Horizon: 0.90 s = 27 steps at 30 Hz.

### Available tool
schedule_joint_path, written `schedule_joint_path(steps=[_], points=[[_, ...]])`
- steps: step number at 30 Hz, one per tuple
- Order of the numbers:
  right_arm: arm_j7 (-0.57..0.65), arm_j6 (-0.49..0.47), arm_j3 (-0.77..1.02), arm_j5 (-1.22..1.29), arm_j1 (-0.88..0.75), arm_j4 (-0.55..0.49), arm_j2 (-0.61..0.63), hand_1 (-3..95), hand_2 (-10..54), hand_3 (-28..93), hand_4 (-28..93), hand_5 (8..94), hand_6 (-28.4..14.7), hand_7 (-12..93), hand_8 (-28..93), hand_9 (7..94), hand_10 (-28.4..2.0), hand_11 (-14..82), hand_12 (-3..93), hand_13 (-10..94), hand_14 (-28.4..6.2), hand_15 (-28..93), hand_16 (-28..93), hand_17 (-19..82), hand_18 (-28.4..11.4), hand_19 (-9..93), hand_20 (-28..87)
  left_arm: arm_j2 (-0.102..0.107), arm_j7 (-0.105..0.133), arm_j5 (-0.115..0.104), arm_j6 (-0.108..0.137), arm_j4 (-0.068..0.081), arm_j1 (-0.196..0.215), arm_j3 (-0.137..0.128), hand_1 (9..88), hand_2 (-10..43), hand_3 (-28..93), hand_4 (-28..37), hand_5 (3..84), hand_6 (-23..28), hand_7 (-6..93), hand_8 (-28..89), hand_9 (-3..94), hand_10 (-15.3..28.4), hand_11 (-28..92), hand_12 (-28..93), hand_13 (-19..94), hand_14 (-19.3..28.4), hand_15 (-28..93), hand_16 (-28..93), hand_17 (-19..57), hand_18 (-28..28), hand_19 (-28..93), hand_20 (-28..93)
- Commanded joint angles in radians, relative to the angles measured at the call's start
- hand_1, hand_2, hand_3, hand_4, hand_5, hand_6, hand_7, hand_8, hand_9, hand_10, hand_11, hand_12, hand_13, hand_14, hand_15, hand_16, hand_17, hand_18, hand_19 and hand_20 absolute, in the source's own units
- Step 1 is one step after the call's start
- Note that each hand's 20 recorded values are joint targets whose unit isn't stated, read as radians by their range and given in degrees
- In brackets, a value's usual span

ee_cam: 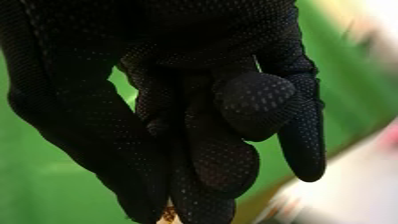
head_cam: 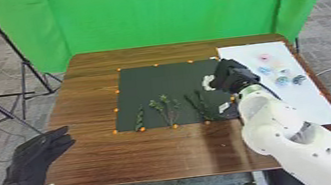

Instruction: Arrange flowers

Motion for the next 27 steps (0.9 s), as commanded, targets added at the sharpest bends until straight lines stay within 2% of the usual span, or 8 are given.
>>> schedule_joint_path(steps=[1,7,8,10,13,20,24,27], points=[[-0.038,-0.237,-0.118,0.145,0.135,0.005,-0.219,51.7,-6.6,78,-28,79.5,-4.2,36,20,77.0,-14.0,51.5,37.6,76,-9.3,76,27,30,-21.9,89,-7,-0.009,-0.006,-0.004,0.001,0.0,0.016,-0.016,27.5,7.8,81,-18.4,51.4,16.1,17.8,-10,42.0,23.4,43,10,29,27.9,63,-13,-9.4,20.8,59,16],[-0.066,-0.301,-0.233,0.066,0.198,0.087,-0.348,51.7,-6.4,78,-28,79.4,-4.2,37,19,76.9,-14.0,51.6,37.5,76,-9.3,76,27,29,-21.7,88,-6,-0.012,-0.009,0.002,0.0,0.001,0.001,-0.01,27.4,7.7,81,-18.4,51.4,16.2,17.9,-10,42.0,23.4,43,10,29,27.9,63,-13,-9.4,20.8,59,16],[-0.06,-0.304,-0.238,0.067,0.198,0.098,-0.365,51.6,-6.4,77,-28,79.4,-4.2,36,19,77.0,-13.9,51.6,37.4,76,-9.3,76,27,29,-21.7,88,-6,-0.017,-0.024,0.011,-0.008,0.001,-0.006,-0.014,27.4,7.8,81,-18.4,51.4,16.2,17.8,-10,42.0,23.4,43,10,29,27.9,63,-13,-9.4,20.8,59,16],[-0.048,-0.306,-0.252,0.058,0.204,0.125,-0.397,51.6,-6.3,77,-28,79.4,-4.1,36,19,77.0,-13.8,51.8,37.4,76,-9.2,76,27,29,-21.8,88,-5,-0.021,-0.034,0.015,-0.013,0.003,-0.017,-0.012,27.5,7.8,81,-18.4,51.4,16.2,17.8,-10,42.0,23.4,43,10,29,27.9,63,-13,-9.4,20.8,59,16],[-0.046,-0.323,-0.26,0.028,0.203,0.164,-0.443,51.5,-6.4,77,-28,79.5,-4.0,36,19,77.0,-13.7,51.9,37.3,77,-9.0,76,27,29,-21.7,88,-5,-0.023,-0.04,0.019,-0.013,0.006,-0.026,-0.011,27.5,7.8,81,-18.4,51.3,16.2,17.8,-10,42.0,23.4,43,10,29,27.9,63,-13,-9.4,20.8,59,16],[-0.001,-0.317,-0.256,-0.017,0.212,0.277,-0.542,50.7,-6.7,78,-28,79.6,-3.7,36,18,77.6,-13.3,52.4,36.7,77,-8.7,76,27,29,-21.8,88,-3,-0.016,-0.057,0.028,-0.022,0.017,-0.082,0.007,27.5,7.8,81,-18.4,51.3,16.1,17.8,-10,42.0,23.4,43,10,29,27.8,63,-13,-9.4,20.8,59,16],[0.035,-0.272,-0.257,-0.05,0.224,0.328,-0.563,50.4,-6.8,77,-28,79.8,-3.4,36,17,77.8,-13.2,52.8,36.2,78,-8.4,76,27,29,-21.9,87,-3,-0.013,-0.074,0.037,-0.034,0.025,-0.119,0.021,27.5,7.8,81,-18.3,51.3,16.1,17.9,-10,42.0,23.5,43,10,29,27.9,63,-13,-9.4,20.8,59,16],[0.047,-0.261,-0.26,-0.064,0.231,0.34,-0.559,50.2,-6.9,77,-28,79.9,-3.4,36,17,77.9,-13.1,53.2,35.8,78,-8.4,76,27,29,-21.9,87,-2,-0.012,-0.072,0.037,-0.034,0.027,-0.122,0.022,27.5,7.8,81,-18.3,51.3,16.1,17.9,-10,42.0,23.4,43,10,29,27.8,63,-13,-9.4,20.8,59,16]])
